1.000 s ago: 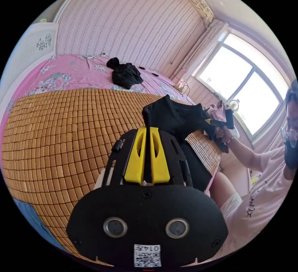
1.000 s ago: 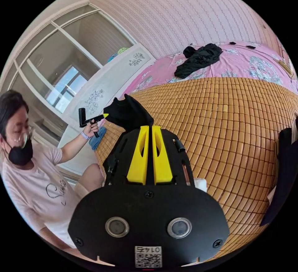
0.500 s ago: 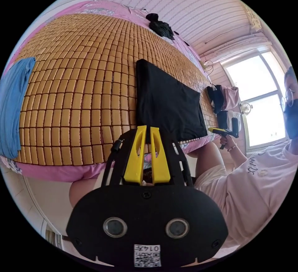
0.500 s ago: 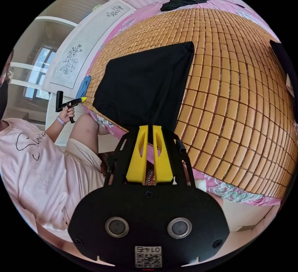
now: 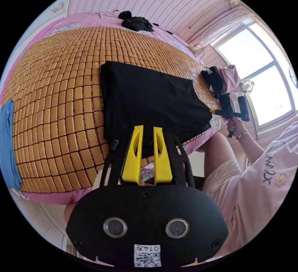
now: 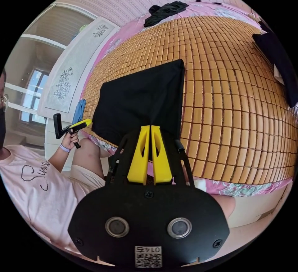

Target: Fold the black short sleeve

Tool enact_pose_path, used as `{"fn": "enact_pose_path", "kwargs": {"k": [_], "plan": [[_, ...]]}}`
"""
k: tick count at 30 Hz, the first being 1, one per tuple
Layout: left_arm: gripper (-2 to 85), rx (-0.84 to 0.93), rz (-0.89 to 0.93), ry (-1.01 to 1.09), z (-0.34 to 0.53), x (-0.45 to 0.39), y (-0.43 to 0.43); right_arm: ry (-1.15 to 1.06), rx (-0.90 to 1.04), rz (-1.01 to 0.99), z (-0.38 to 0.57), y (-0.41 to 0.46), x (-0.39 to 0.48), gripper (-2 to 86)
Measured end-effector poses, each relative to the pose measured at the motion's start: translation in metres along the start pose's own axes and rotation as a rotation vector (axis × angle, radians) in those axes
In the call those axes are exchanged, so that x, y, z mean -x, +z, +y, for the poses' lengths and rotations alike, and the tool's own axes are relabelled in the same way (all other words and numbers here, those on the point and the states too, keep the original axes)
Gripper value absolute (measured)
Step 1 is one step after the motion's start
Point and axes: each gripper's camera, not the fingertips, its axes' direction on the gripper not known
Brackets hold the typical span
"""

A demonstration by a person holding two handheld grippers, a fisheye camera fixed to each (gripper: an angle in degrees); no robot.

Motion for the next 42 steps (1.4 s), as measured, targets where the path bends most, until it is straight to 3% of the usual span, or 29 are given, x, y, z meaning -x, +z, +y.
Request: {"fn": "enact_pose_path", "kwargs": {"k": [5,10,13,15,22,24,33,36,38,42], "plan": [[6.6,0.053,-0.087,0.053,0.012,-0.02,0.015,0.084,0.034,0.072,0.0,0.027,-0.019,1.8],[7.7,-0.026,-0.166,-0.068,0.022,-0.016,0.012,0.085,0.064,0.211,0.003,0.052,-0.001,6.5],[8.9,-0.071,-0.235,-0.145,0.025,-0.008,0.015,0.11,0.048,0.184,0.006,0.061,-0.001,5.7],[7.3,0.008,-0.251,-0.168,0.021,-0.004,0.036,0.108,0.063,0.144,0.004,0.065,-0.002,3.7],[4.1,0.011,-0.268,-0.089,0.021,-0.035,0.035,0.076,0.024,-0.013,-0.007,0.044,0.008,0.6],[4.0,0.009,-0.199,-0.085,0.022,-0.043,0.029,0.074,0.043,-0.012,-0.014,0.041,0.009,0.4],[4.6,0.167,-0.227,-0.094,0.052,-0.044,0.083,0.142,0.217,0.078,-0.03,0.099,-0.01,0.3],[3.6,0.132,-0.236,-0.083,0.057,-0.048,0.077,0.105,0.241,0.293,-0.034,0.102,0.008,0.1],[1.0,0.079,-0.304,-0.039,0.057,-0.061,0.07,-0.037,0.258,0.546,-0.047,0.115,0.042,-0.1],[-0.8,-0.011,-0.248,0.2,0.042,-0.114,0.084,-0.306,0.244,0.434,-0.085,0.149,0.103,-0.6]]}}
